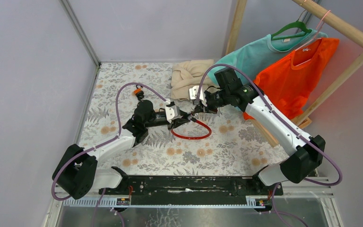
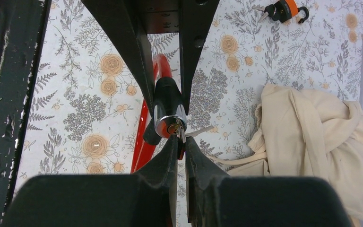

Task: Lock with the key
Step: Lock the lock.

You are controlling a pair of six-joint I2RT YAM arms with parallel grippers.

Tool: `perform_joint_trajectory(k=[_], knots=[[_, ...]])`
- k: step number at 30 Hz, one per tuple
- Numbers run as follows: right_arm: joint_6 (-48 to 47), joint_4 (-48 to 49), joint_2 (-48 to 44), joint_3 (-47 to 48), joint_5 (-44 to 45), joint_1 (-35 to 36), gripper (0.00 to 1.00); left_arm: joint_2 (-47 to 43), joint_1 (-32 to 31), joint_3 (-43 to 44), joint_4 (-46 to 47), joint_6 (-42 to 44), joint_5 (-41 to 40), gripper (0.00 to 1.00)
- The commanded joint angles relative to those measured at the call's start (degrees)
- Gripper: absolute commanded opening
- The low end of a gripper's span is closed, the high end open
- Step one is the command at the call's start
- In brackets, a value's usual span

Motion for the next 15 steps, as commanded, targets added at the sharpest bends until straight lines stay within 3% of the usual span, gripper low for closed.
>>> perform_joint_trajectory(k=[1,15], knots=[[-1.61,0.57,-0.24,3.75,6.62,-0.76,0.00,0.49,-0.55,-0.77,-1.64,1.31,2.51,0.00],[-1.68,-1.57,-0.82,6.20,7.49,-0.75,0.00,0.45,-0.52,-0.44,-3.77,2.52,2.75,0.00]])
